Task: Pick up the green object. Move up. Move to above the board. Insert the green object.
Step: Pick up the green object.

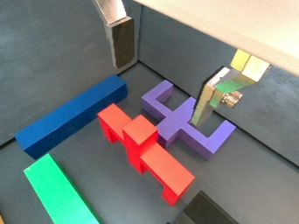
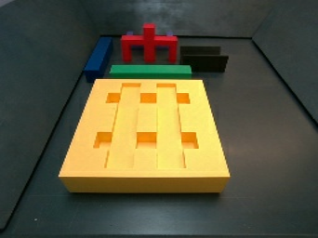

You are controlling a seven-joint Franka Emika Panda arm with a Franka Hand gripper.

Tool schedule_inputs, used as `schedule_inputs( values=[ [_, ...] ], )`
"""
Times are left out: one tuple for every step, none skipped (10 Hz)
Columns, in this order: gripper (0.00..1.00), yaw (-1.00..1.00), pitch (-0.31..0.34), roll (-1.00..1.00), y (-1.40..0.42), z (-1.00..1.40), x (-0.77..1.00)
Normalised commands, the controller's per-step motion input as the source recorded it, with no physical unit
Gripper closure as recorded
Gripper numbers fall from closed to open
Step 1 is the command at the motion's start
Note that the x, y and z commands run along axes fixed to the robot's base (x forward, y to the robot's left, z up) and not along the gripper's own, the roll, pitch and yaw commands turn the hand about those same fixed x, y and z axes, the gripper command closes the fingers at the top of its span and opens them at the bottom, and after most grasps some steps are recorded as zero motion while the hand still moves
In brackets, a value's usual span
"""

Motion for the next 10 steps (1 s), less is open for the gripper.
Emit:
schedule_inputs(
  values=[
    [0.00, 0.00, 0.000, 0.00, 0.00, -0.02, 0.00],
    [0.00, 0.00, -0.009, 0.00, -0.15, -0.02, 0.11],
    [0.00, -0.43, -0.269, -0.04, -0.49, -0.26, -0.26],
    [0.00, -0.63, -0.166, -0.02, -0.59, -0.21, 0.00],
    [0.00, -0.68, -0.113, -0.01, -0.54, -0.13, 0.00],
    [0.00, -0.75, -0.123, 0.00, -0.48, -0.16, 0.00],
    [0.00, -0.86, -0.100, -0.01, -0.35, -0.13, 0.00],
    [0.00, -0.90, -0.083, -0.01, -0.30, -0.11, 0.00],
    [0.00, -0.97, -0.036, 0.00, -0.24, -0.10, 0.00],
    [0.00, -1.00, 0.000, 0.00, -0.18, -0.15, 0.00]
  ],
)
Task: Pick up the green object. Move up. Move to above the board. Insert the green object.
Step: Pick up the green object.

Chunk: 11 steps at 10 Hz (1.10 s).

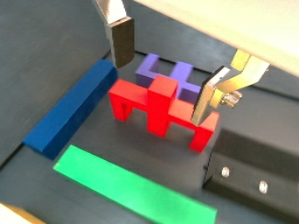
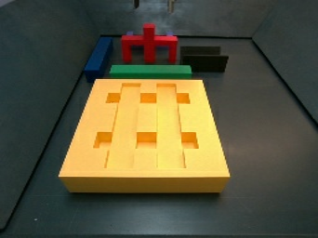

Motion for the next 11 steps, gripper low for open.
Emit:
schedule_inputs(
  values=[
    [0.00, -1.00, 0.000, 0.00, -0.12, -0.17, 0.00],
    [0.00, -1.00, 0.000, 0.00, -0.07, -0.20, 0.00],
    [0.00, -1.00, 0.000, 0.00, -0.06, -0.22, 0.00],
    [0.00, -1.00, 0.000, 0.00, -0.06, -0.21, 0.00],
    [0.00, -1.00, 0.000, 0.00, -0.06, -0.21, 0.00],
    [0.00, -1.00, 0.023, 0.01, -0.06, -0.23, 0.00],
    [0.00, -1.00, 0.011, 0.02, -0.05, -0.25, 0.00],
    [0.00, -1.00, 0.000, 0.03, -0.04, -0.29, 0.00],
    [0.00, -1.00, 0.000, 0.03, -0.04, -0.28, 0.00],
    [0.00, -1.00, 0.000, 0.04, -0.08, -0.26, 0.00],
    [0.00, -0.97, 0.000, 0.04, -0.21, -0.24, 0.00]
  ],
)
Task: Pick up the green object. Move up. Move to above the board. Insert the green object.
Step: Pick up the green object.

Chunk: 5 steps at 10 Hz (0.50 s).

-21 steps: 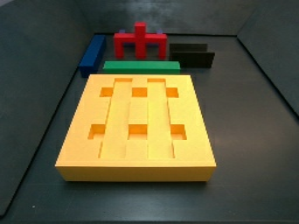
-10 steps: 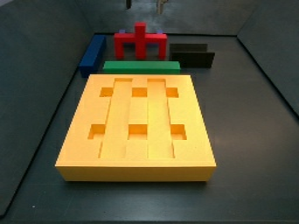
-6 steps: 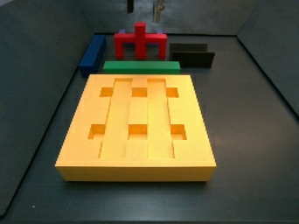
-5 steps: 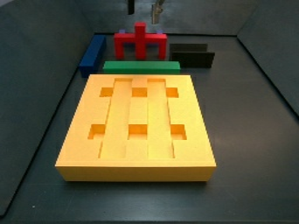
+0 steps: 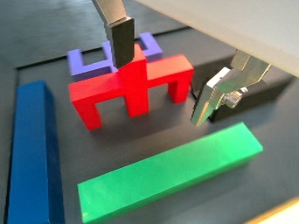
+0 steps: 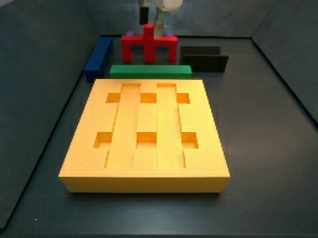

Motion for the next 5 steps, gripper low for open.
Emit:
schedule_inputs(
  values=[
    [0.00, -0.64, 0.010, 0.07, -0.47, -0.29, 0.15],
    [0.00, -0.79, 0.026, 0.07, -0.41, -0.33, 0.00],
    [0.00, -0.83, 0.019, 0.06, -0.40, -0.32, 0.00],
    [0.00, -0.93, 0.013, 0.01, -0.23, -0.18, 0.00],
    [0.00, -0.93, 0.000, -0.06, -0.09, -0.21, 0.00]
  ],
)
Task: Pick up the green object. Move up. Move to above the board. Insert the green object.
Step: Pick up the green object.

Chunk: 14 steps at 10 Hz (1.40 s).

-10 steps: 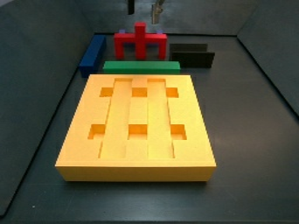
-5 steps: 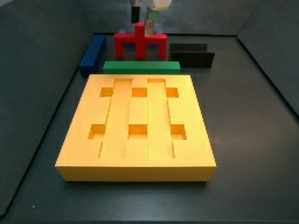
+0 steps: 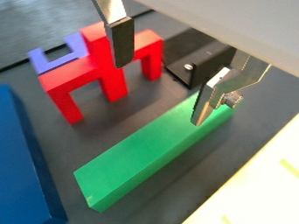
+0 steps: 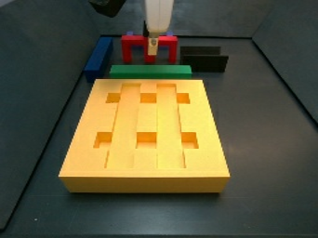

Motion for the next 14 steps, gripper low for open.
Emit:
schedule_inputs(
  values=[
    [0.00, -0.69, 0.000, -0.12, -0.02, -0.20, 0.14],
    [0.00, -0.59, -0.099, -0.19, 0.00, -0.37, 0.00],
    [0.00, -0.37, -0.179, -0.21, 0.00, -0.55, -0.05],
    [0.00, -0.19, -0.167, -0.16, -0.08, -0.53, -0.15],
    [0.00, -0.05, -0.149, -0.15, -0.10, -0.41, -0.20],
    [0.00, 0.00, -0.139, -0.12, -0.13, -0.31, -0.26],
    [0.00, 0.00, -0.116, -0.05, -0.09, -0.26, -0.17],
    [0.00, 0.00, 0.000, 0.03, -0.08, -0.15, 0.00],
    [0.00, 0.00, 0.044, 0.13, -0.03, -0.18, 0.01],
    [0.00, 0.00, 0.016, 0.11, 0.00, -0.24, 0.00],
    [0.00, 0.00, 0.000, 0.10, 0.00, -0.27, 0.00],
    [0.00, 0.00, 0.010, 0.09, 0.00, -0.25, 0.00],
    [0.00, 0.00, 0.057, 0.08, 0.00, -0.08, 0.10],
    [0.00, 0.00, 0.103, 0.11, -0.03, -0.07, 0.27]
  ],
)
